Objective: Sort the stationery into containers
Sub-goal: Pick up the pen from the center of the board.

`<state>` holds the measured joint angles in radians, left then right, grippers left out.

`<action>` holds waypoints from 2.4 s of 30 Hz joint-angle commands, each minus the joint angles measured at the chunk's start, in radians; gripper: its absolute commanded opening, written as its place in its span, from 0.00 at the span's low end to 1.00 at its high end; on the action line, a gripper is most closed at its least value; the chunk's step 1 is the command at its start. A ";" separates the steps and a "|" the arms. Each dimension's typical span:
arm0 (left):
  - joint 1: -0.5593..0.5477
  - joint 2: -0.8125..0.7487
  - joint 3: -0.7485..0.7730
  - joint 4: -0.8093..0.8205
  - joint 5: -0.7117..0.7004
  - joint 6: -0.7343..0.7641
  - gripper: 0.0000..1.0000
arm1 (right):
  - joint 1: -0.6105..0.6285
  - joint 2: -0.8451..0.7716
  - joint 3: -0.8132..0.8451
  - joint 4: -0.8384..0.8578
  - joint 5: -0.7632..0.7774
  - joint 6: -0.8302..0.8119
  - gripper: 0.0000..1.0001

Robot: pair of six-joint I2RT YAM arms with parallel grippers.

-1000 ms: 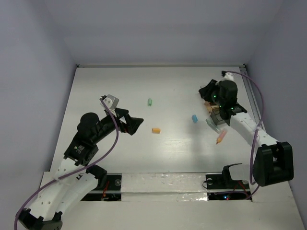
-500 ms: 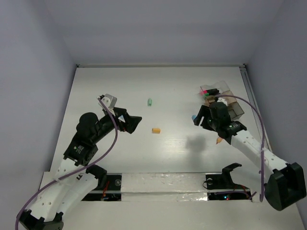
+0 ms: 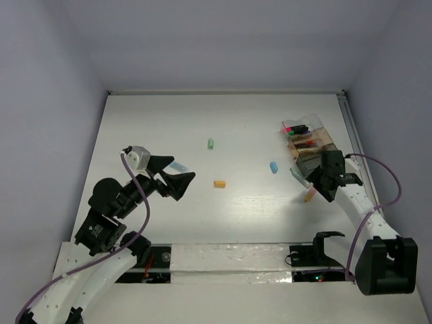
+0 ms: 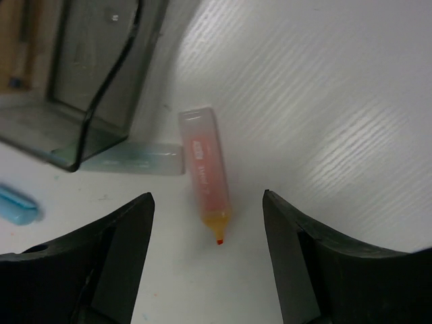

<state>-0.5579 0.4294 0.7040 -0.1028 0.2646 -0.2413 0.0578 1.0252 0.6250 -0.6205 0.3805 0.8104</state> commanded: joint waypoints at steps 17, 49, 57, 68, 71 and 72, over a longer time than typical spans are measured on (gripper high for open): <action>-0.092 -0.110 0.058 0.005 -0.093 0.033 0.99 | -0.079 0.292 0.050 0.022 -0.166 -0.103 0.49; 0.001 0.086 0.032 0.049 0.057 0.001 0.99 | 0.114 -0.077 0.162 -0.118 -0.769 -0.129 0.18; 0.085 0.261 0.026 0.133 0.257 -0.098 0.99 | 0.474 0.122 0.315 0.103 -0.913 -0.425 0.19; 0.104 0.508 -0.014 0.239 0.384 -0.300 0.62 | 0.706 0.355 0.498 0.232 -0.792 -0.727 0.15; 0.113 0.534 -0.029 0.282 0.392 -0.339 0.63 | 0.741 0.389 0.545 0.235 -0.746 -0.769 0.15; 0.113 0.539 -0.029 0.275 0.368 -0.337 0.63 | 0.752 0.392 0.553 0.237 -0.740 -0.777 0.15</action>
<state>-0.4530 0.9657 0.6796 0.0750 0.6090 -0.5156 0.7765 1.4223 1.1053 -0.4496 -0.4068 0.1310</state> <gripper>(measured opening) 0.629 0.346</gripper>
